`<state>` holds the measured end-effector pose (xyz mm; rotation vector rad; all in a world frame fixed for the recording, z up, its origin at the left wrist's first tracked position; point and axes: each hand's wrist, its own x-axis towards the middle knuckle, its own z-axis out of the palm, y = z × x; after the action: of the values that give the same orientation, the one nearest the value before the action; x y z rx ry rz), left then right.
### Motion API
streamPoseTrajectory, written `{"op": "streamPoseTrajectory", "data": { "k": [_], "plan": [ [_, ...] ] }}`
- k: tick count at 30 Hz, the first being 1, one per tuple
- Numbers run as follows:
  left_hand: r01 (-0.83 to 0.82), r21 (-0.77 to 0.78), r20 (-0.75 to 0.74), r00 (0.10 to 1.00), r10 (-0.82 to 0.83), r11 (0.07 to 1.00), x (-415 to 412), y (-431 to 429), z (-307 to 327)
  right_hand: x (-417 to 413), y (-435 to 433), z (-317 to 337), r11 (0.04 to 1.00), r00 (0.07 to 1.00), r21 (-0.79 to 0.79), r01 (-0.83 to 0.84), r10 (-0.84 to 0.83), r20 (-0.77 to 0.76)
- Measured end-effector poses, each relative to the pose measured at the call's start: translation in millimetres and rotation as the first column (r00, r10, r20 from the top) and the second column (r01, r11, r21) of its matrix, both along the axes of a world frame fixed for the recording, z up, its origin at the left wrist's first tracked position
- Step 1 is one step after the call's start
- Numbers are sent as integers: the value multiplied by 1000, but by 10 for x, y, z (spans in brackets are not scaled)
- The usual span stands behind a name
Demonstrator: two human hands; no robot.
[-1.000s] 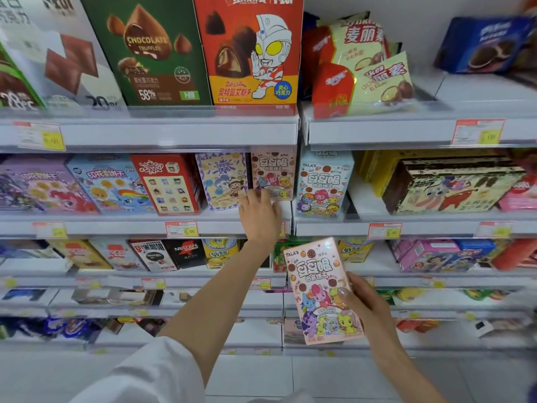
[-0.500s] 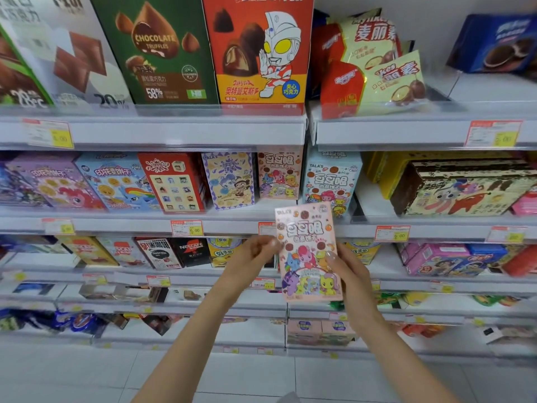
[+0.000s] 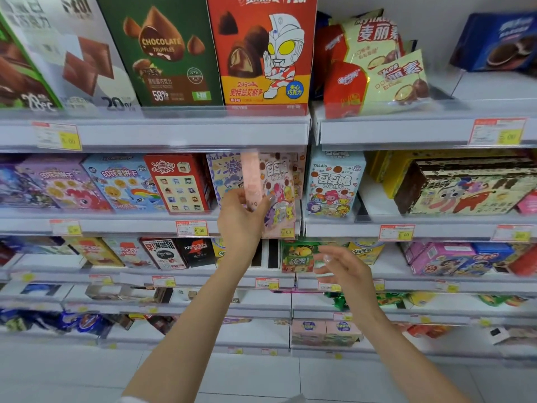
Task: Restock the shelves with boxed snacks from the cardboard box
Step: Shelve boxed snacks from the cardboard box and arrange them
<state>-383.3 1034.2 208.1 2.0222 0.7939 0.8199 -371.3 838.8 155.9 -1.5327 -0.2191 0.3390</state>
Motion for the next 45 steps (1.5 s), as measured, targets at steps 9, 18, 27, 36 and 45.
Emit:
{"op": "streamPoseTrajectory", "data": {
  "k": [9,18,27,36,45],
  "plan": [
    [104,49,47,993,-107,993,366,147,-16,-88,-183,-67,1000,1000,0,6,-6,-27],
    [108,398,-273,962,6,911,534,156,-147,-142,-212,-80,1000,999,-4,-22,22,-30],
    [99,408,-469,876,115,908,591,38,-237,-170,-266,-72,1000,1000,15,-9,10,-18],
    [87,606,-8,995,-103,791,48,-392,-480,-206,-394,-120,999,999,36,39,-39,-1],
    [663,596,-287,703,-650,453,-355,-1401,-1138,-342,-1033,-318,951,955,-100,291,-283,82]
  ]
}}
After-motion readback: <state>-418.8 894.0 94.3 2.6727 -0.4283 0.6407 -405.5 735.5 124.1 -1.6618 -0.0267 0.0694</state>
